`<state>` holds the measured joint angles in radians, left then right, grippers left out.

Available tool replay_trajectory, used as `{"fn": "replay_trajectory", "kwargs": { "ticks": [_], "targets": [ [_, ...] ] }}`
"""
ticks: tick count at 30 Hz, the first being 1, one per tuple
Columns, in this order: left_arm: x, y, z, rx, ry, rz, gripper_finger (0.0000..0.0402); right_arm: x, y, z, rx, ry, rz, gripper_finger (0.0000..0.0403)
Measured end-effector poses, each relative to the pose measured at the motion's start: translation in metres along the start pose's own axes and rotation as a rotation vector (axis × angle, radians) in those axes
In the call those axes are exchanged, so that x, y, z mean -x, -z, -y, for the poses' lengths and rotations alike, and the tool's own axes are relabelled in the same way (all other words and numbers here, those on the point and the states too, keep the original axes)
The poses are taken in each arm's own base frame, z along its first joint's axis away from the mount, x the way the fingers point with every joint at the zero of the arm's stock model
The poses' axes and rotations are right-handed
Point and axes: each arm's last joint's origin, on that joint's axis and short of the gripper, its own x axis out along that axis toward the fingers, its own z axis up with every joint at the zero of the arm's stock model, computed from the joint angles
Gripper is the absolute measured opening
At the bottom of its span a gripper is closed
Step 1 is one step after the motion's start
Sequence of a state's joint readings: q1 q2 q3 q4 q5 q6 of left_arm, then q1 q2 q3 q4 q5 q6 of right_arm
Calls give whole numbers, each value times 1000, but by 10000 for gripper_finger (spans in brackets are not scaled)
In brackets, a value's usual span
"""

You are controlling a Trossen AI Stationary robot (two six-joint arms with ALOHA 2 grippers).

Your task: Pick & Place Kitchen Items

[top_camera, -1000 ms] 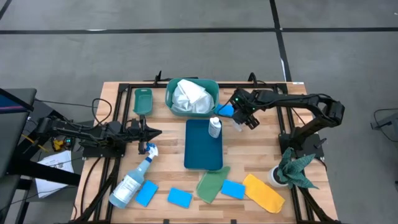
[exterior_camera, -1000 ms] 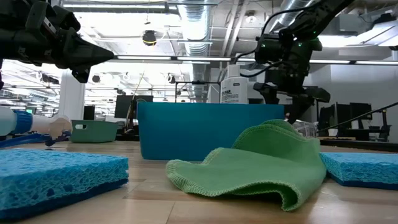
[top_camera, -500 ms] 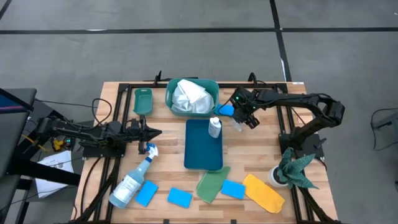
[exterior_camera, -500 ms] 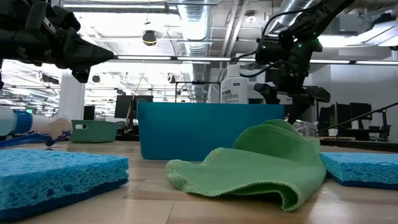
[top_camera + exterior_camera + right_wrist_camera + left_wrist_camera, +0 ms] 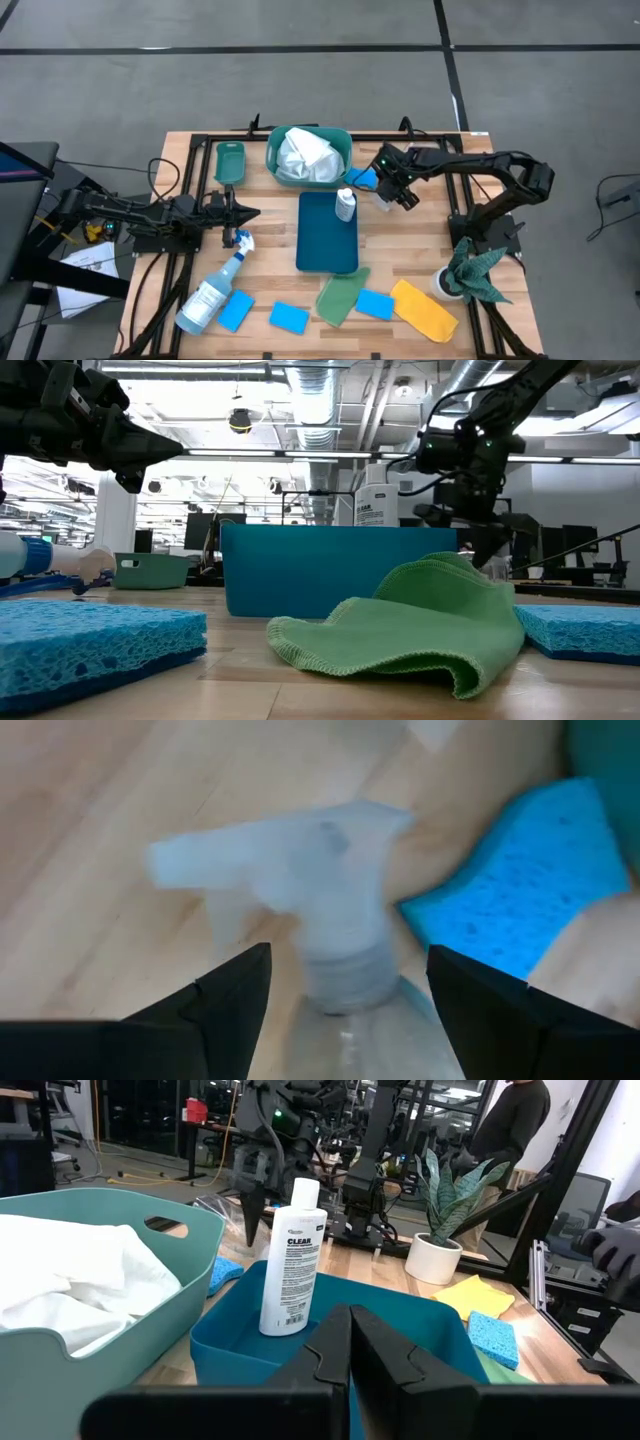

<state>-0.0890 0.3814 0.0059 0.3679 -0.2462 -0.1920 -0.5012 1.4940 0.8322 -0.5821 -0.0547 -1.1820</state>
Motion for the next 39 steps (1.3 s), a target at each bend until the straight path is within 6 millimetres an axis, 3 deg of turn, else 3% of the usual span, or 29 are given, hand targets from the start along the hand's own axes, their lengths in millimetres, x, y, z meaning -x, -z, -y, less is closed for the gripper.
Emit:
{"fn": "replay_trajectory", "kwargs": {
  "ticks": [15,32,39],
  "targets": [
    [0,0,0,0,0,0,0,1,14,11,-47,42,50,260],
    [0,0,0,0,0,-1,0,1,10,10,-29,26,101,260],
    [0,0,0,0,0,-1,0,-17,11,10,-74,-29,72,260]
  ]
}}
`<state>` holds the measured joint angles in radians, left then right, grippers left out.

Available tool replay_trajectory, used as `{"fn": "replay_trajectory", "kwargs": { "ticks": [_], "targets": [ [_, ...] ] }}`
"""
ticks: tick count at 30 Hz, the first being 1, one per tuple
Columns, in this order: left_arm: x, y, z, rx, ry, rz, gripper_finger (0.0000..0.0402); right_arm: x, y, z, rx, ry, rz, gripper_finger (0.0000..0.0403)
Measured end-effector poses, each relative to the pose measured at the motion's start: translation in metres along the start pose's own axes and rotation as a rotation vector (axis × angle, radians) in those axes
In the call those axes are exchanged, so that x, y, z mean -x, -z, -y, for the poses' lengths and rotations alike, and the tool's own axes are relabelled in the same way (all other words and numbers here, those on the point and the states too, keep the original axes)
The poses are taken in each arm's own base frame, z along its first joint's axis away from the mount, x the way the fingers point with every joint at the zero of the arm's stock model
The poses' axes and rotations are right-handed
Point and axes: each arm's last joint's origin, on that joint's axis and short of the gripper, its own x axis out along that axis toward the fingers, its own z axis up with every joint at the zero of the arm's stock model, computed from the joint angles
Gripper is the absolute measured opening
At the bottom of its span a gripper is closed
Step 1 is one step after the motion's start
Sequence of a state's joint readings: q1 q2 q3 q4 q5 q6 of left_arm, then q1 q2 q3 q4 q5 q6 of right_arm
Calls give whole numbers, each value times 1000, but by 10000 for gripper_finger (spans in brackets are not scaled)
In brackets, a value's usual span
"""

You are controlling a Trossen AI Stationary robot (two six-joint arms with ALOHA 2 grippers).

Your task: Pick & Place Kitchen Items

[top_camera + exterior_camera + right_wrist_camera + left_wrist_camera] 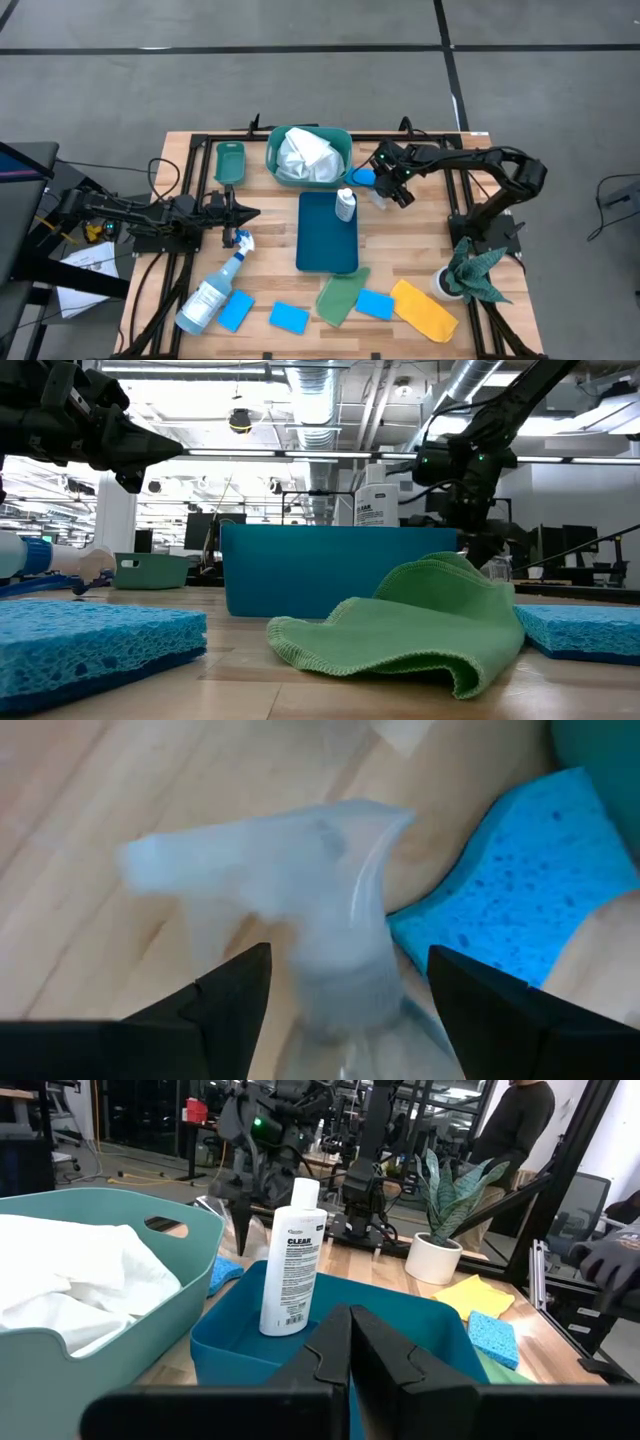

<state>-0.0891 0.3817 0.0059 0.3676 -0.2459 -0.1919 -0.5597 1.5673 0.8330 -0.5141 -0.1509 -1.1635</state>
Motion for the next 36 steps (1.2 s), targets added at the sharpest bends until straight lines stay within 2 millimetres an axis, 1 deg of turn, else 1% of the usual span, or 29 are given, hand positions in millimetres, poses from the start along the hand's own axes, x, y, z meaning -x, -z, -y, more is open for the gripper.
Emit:
{"fn": "replay_trajectory", "kwargs": {
  "ticks": [5,10,26,36],
  "targets": [
    [0,0,0,0,0,0,0,-1,-3,3,9,29,11,260],
    [0,0,0,0,0,0,0,-1,1,4,-6,40,-6,260],
    [0,0,0,0,0,0,0,-2,-6,0,20,27,-13,260],
    [0,0,0,0,0,0,0,-3,-5,0,21,34,-29,260]
  ]
}}
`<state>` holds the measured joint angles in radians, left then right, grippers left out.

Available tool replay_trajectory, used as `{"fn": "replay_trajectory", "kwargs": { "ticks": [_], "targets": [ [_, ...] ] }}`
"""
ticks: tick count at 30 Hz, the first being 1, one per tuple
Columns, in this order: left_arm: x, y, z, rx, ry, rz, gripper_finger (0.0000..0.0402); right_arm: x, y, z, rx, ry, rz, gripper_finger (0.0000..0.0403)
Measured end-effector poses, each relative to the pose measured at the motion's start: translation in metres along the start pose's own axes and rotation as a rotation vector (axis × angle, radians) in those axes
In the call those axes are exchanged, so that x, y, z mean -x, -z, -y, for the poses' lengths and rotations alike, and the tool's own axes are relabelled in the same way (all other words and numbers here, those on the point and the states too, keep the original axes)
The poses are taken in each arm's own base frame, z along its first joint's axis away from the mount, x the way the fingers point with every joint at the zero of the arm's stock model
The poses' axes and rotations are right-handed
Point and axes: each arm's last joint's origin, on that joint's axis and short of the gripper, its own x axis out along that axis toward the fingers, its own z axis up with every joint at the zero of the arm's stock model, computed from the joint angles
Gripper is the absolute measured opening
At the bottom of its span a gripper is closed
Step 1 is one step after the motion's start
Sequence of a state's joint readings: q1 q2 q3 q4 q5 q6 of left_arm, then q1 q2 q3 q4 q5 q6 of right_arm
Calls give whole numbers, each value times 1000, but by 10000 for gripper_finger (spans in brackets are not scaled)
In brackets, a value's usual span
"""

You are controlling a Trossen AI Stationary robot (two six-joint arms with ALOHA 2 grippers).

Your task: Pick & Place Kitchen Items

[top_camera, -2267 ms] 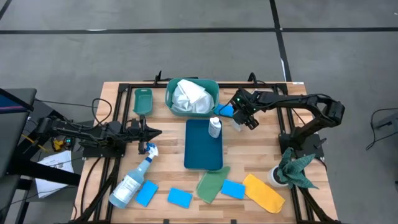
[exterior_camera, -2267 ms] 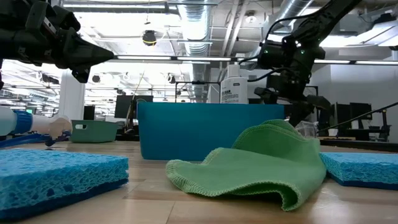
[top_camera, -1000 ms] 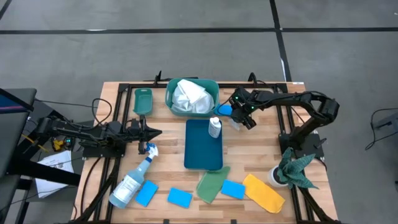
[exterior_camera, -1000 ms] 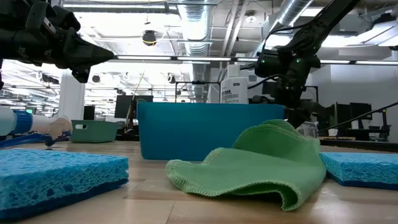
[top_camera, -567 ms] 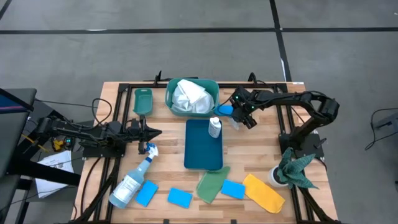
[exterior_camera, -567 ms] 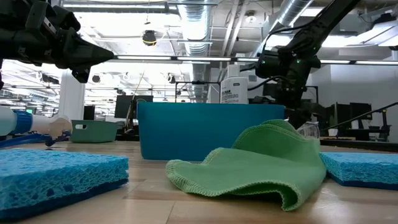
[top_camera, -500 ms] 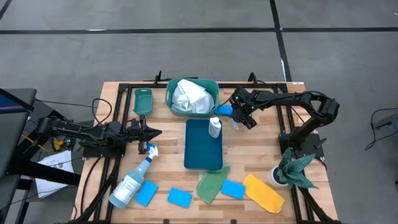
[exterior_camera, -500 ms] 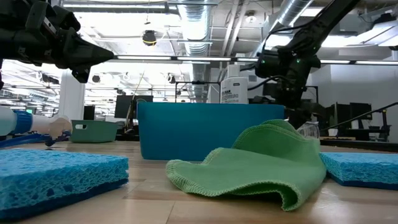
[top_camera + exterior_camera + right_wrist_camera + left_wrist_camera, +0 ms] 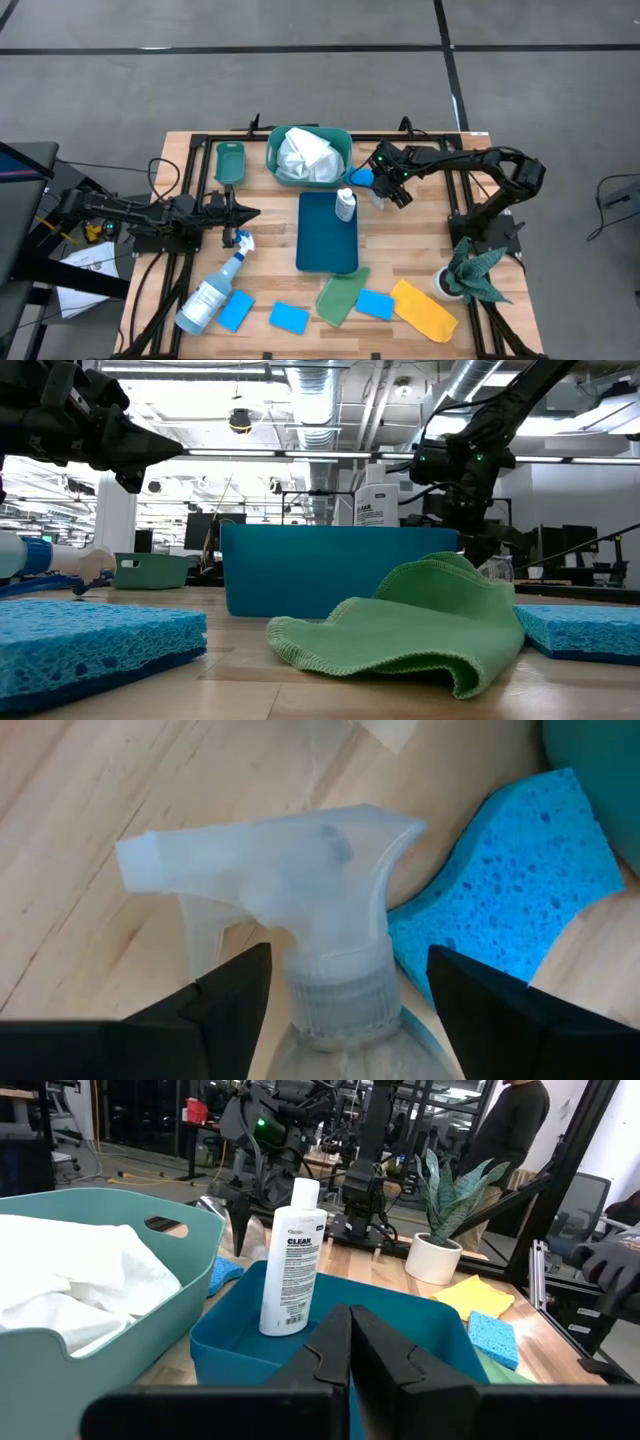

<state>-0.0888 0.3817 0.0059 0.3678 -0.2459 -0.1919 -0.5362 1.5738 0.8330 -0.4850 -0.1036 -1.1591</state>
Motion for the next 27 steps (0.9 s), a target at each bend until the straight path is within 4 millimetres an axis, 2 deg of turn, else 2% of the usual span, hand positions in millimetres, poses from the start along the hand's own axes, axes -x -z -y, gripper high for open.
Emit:
{"fn": "replay_trajectory", "kwargs": {
  "ticks": [6,16,20,25,27],
  "targets": [
    [0,0,0,0,0,0,0,0,0,0,0,0,0,238],
    [0,0,0,0,0,0,0,0,0,0,-25,-2,-3,135],
    [0,0,0,0,0,0,0,0,0,-1,-27,-5,-5,133],
    [0,0,0,0,0,0,0,0,1,-1,-34,-4,-13,165],
    [0,0,0,0,0,0,0,0,1,-1,-45,1,-21,166]
  ]
}}
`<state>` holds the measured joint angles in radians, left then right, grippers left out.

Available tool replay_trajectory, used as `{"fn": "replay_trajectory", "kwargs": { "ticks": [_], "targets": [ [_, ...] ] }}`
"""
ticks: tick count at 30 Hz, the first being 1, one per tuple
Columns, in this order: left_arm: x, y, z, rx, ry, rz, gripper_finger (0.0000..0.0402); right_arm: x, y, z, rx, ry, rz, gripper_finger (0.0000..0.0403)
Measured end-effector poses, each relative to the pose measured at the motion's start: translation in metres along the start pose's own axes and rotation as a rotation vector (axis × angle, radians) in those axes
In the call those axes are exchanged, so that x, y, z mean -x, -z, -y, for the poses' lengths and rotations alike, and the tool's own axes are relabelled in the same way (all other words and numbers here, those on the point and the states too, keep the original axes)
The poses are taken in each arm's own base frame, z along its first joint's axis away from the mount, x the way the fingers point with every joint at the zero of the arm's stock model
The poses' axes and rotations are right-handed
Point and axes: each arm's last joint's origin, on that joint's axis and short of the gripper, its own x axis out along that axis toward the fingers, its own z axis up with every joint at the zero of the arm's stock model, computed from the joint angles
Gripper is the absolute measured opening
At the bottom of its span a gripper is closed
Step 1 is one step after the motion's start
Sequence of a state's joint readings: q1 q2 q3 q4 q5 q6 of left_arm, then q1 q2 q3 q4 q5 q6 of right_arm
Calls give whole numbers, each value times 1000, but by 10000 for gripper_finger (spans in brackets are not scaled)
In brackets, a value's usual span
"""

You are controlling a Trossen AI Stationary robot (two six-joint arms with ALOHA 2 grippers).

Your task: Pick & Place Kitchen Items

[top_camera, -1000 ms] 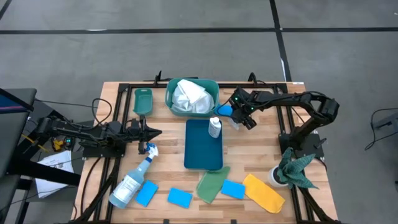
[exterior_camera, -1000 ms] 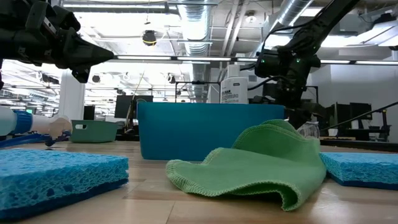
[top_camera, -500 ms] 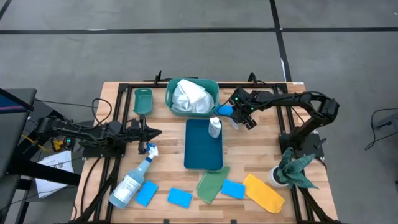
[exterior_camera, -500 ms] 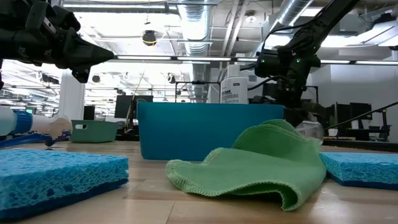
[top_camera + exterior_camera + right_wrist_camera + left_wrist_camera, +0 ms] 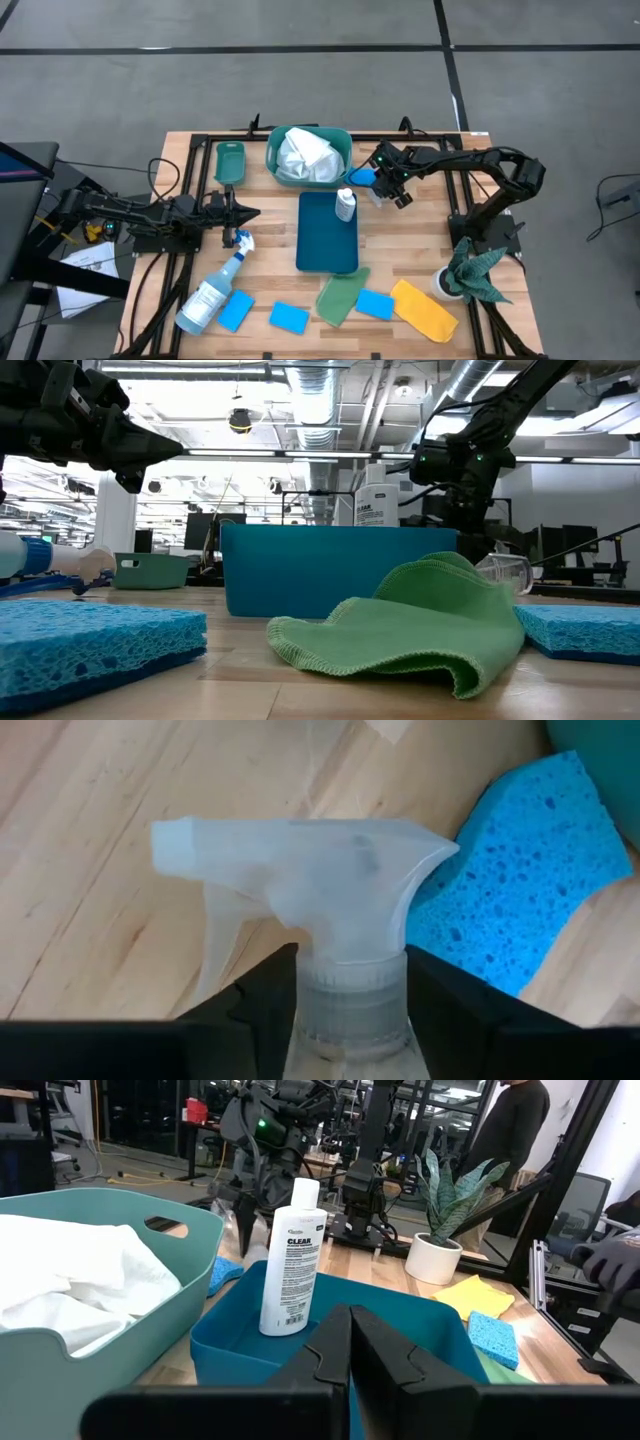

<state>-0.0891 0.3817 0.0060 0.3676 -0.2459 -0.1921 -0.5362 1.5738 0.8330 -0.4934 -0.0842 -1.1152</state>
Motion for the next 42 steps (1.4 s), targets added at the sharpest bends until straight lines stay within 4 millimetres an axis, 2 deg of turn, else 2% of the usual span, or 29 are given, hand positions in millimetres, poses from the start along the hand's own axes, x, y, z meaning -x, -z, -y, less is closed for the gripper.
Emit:
{"fn": "replay_trajectory", "kwargs": {
  "ticks": [4,13,19,26,31,42],
  "targets": [
    [0,0,0,0,-1,0,0,2,0,0,-35,9,0,132],
    [0,0,0,0,0,0,0,21,7,6,-195,68,51,131],
    [0,0,0,0,0,0,0,48,15,12,-337,159,155,131],
    [0,0,0,0,0,0,0,86,24,20,-528,284,360,131],
    [0,0,0,0,0,0,0,103,27,25,-603,366,452,131],
    [0,0,0,0,0,0,0,114,33,36,-736,421,650,131]
  ]
}}
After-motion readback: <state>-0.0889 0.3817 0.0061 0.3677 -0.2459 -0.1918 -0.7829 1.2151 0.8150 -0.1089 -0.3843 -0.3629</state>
